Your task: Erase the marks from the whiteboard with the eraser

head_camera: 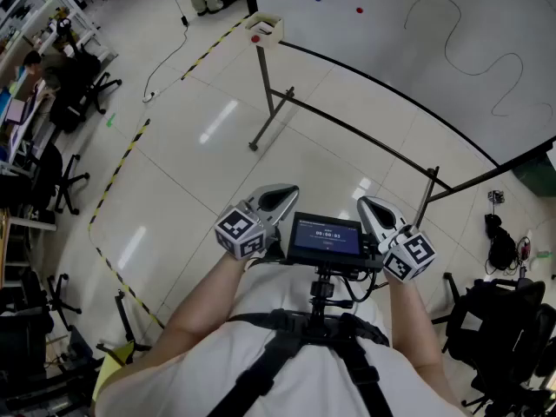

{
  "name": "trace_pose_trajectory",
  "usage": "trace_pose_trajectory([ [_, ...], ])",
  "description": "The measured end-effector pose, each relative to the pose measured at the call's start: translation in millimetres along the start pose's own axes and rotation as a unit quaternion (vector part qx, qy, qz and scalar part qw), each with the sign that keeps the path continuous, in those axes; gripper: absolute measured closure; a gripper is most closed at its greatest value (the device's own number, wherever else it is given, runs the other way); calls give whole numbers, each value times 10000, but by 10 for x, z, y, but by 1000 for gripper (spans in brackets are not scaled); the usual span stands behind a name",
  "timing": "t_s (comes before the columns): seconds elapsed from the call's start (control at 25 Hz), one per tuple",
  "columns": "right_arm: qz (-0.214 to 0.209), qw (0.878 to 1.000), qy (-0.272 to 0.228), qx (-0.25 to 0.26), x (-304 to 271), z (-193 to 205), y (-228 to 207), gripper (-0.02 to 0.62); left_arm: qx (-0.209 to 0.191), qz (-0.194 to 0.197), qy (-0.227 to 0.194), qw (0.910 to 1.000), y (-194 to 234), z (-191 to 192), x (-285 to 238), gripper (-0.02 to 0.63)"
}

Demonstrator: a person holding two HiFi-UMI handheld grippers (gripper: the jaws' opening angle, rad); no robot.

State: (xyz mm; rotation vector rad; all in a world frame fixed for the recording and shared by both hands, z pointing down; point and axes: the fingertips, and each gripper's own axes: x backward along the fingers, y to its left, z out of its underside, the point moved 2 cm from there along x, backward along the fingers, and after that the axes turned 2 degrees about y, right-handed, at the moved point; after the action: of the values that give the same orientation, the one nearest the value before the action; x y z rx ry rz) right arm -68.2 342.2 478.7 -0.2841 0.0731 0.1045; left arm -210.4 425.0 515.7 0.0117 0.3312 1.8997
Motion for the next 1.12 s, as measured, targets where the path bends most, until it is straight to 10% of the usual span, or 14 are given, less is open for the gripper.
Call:
trace_pose_trajectory([
  [0.72,130,9989,251,-387,-2311,-160,132,580,-14,270,130,9996,1945,-571,556,583],
  [1.12,-229,9987,435,-158,-3295,-299,98,580,277,-433,121,9986,2871,-522,985,581],
])
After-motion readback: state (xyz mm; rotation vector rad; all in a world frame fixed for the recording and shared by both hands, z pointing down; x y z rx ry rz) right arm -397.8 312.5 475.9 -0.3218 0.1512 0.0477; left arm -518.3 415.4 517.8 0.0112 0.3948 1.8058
